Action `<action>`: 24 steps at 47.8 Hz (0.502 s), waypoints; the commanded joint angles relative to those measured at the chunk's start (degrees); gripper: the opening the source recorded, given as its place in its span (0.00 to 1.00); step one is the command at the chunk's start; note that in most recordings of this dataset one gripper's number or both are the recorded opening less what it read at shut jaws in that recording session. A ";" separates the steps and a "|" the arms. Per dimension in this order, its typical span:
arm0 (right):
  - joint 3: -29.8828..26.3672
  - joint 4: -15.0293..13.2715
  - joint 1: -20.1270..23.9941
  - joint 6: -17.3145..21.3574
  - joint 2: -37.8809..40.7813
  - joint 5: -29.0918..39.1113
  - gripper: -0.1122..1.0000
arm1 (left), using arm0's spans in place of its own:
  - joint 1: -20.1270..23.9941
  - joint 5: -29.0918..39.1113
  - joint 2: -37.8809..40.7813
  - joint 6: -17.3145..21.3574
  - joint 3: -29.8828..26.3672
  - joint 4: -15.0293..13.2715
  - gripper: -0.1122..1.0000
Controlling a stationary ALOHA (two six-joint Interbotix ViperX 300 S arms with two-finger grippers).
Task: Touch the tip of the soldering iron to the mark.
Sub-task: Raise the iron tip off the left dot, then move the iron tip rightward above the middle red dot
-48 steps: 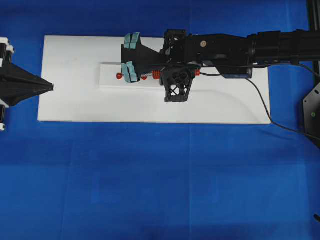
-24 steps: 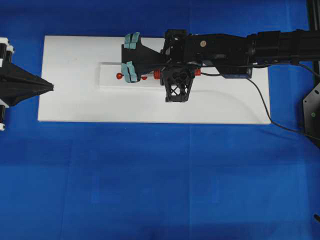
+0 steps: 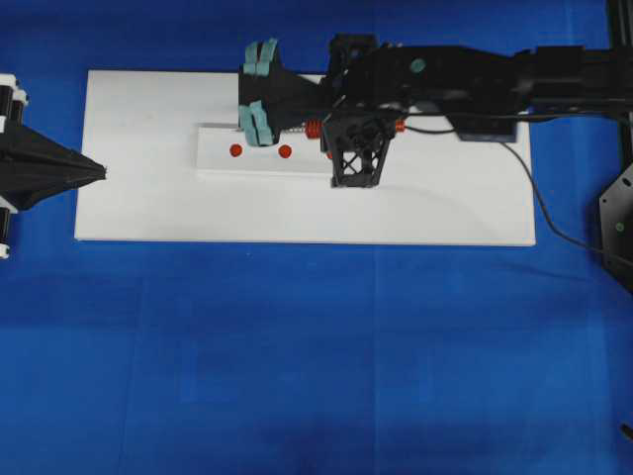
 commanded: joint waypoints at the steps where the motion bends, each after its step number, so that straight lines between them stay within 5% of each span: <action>1: -1.93 -0.97 -0.09 0.18 -4.04 1.23 0.16 | 0.00 -0.26 0.18 0.09 -0.53 0.09 0.10; 24: -2.72 -1.93 0.00 0.26 -6.15 3.69 0.16 | 0.00 -0.26 0.18 0.09 -0.53 0.18 0.10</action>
